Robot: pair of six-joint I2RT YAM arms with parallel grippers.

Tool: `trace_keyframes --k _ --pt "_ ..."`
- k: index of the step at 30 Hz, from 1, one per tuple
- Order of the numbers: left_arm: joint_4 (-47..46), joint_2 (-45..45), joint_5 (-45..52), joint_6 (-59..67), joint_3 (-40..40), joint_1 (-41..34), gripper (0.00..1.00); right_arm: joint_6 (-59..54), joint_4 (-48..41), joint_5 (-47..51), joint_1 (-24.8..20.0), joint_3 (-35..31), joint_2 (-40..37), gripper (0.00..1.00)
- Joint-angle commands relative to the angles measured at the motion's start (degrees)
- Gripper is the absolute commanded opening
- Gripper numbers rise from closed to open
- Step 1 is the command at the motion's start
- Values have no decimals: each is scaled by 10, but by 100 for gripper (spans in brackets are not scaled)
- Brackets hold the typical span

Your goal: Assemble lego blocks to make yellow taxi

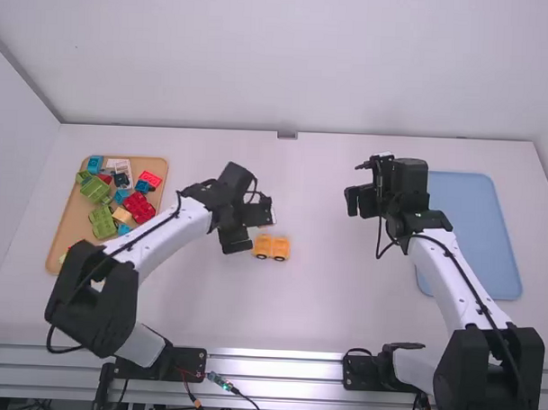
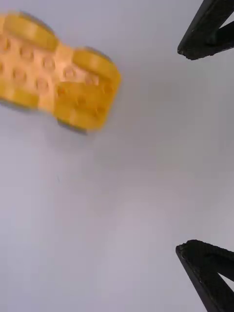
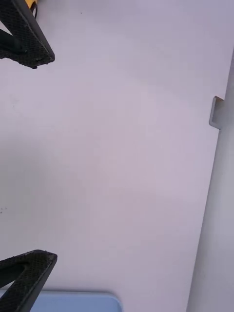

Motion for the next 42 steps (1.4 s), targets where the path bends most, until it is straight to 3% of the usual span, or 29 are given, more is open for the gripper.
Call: trace_keyframes --k 1,8,16,26,33,42 --pt "5 -41 -18 -33 3 61 99 1 2 -1 2 -3 -9 99" --pt "114 -68 -4 -198 -1 282 99 1 5 -3 3 -2 -9 99" --pt "153 -68 60 -397 -1 463 99 1 -10 -3 14 23 -9 99" --pt "131 -25 78 -467 9 540 99 -19 -26 0 55 49 -9 99" --pt "3 32 99 -479 50 537 99 -18 -32 3 70 58 -9 99" --pt "-100 36 160 -343 35 534 97 -19 -31 3 70 62 -9 99"
